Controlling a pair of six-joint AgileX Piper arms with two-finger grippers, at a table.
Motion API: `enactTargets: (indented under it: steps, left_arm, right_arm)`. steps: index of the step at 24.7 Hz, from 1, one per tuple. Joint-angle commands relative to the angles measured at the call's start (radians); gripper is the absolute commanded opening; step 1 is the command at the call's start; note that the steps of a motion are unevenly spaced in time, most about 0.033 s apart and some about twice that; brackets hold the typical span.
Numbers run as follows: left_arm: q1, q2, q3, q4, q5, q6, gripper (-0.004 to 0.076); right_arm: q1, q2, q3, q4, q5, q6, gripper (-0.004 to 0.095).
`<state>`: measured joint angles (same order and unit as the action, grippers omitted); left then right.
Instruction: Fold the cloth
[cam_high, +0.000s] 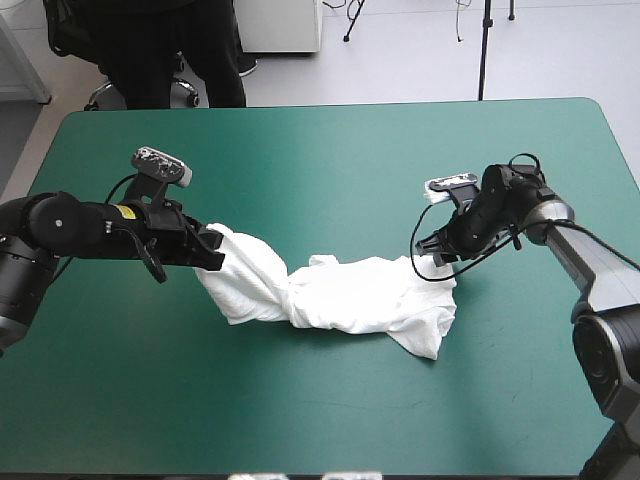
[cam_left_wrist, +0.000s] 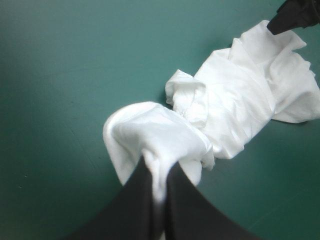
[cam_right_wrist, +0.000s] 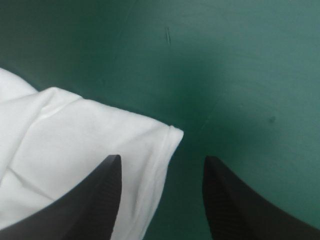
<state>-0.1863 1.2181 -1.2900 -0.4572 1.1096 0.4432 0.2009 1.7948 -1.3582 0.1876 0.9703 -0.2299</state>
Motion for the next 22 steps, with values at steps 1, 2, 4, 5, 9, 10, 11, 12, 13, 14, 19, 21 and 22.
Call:
enactTargets:
  steps: [1, 2, 4, 5, 9, 10, 11, 12, 13, 14, 19, 21, 22]
  left_arm:
    - [-0.003, -0.025, -0.034, -0.039, -0.043, -0.008, -0.0009]
    - [-0.003, -0.025, -0.034, -0.039, -0.045, -0.008, -0.0009]
    - [-0.003, -0.025, -0.034, -0.039, -0.048, -0.008, -0.0009]
    - [-0.003, -0.025, -0.034, -0.039, -0.05, -0.008, -0.0009]
    - [-0.003, -0.025, -0.034, -0.039, -0.054, -0.008, -0.0009]
    - [-0.003, -0.025, -0.034, -0.043, -0.054, -0.008, -0.0009]
    - [-0.003, -0.025, -0.034, -0.043, -0.054, -0.008, -0.0009]
    - [-0.003, -0.025, -0.034, -0.043, -0.052, -0.008, -0.0009]
    - [-0.003, -0.025, -0.034, -0.043, -0.049, -0.008, -0.0009]
    - [-0.003, -0.025, -0.034, -0.043, -0.049, -0.008, -0.0009]
    - [-0.003, -0.025, -0.034, -0.05, -0.032, -0.009, -0.0009]
    - [-0.003, -0.025, -0.034, -0.017, -0.04, -0.009, -0.0009]
    - [-0.003, -0.025, -0.034, 0.004, -0.037, -0.009, -0.0009]
  right_arm:
    - [0.001, -0.01, -0.033, 0.002, -0.021, 0.002, 0.0479]
    - [0.001, 0.002, -0.033, 0.004, -0.017, 0.002, 0.0479]
    - [0.001, 0.025, -0.033, 0.004, 0.005, 0.002, 0.0471]
    - [0.001, 0.035, -0.033, 0.007, 0.014, 0.002, 0.0465]
    - [0.001, 0.069, -0.033, 0.047, 0.036, 0.001, 0.0397]
    - [0.001, 0.074, -0.033, 0.056, 0.036, 0.001, 0.0363]
    - [0.001, 0.081, -0.033, 0.067, 0.037, 0.001, 0.0319]
    - [0.001, 0.089, -0.033, 0.079, 0.038, -0.006, 0.0279]
    - [0.001, 0.093, -0.033, 0.098, 0.041, -0.021, 0.0223]
    - [0.001, 0.101, -0.033, 0.123, 0.045, -0.045, 0.0164]
    - [0.001, 0.12, -0.038, 0.258, 0.049, -0.129, -0.0017]
    - [0.0, 0.104, -0.083, 0.265, 0.09, -0.129, -0.0017]
    - [0.0, 0.078, -0.149, 0.258, 0.142, -0.129, -0.0017]
